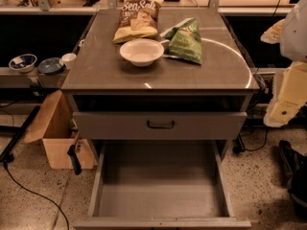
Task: Place green jalapeno chip bag into middle drawer
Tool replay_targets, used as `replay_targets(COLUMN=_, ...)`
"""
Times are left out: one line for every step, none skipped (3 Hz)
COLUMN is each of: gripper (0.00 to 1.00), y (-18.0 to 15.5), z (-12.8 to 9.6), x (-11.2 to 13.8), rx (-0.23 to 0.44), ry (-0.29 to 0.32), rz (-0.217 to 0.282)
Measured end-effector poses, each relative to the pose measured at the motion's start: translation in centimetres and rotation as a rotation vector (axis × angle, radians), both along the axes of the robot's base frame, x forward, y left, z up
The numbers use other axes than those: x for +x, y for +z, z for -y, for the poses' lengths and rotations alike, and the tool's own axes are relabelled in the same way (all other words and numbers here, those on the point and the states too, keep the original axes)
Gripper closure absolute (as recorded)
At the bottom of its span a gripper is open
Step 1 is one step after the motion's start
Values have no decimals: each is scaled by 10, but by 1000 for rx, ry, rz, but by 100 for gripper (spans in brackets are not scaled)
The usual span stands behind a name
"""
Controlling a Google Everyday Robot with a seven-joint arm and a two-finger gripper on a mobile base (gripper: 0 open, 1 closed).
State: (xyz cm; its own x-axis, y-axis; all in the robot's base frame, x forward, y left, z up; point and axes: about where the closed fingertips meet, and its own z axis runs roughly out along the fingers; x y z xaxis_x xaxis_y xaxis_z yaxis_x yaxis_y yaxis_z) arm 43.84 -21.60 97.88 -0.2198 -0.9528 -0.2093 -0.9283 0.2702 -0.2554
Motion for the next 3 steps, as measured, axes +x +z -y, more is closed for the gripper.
replay_targets(gripper=0, y=0, z=0, x=0, rx=0, ry=0, rz=0)
replay_targets(gripper=0, y=1, z=2, x=21, rx=28, ry=11, rz=21)
replay_targets(gripper=0, y=-3, z=6, x=54, rx=47, ry=14, rz=39)
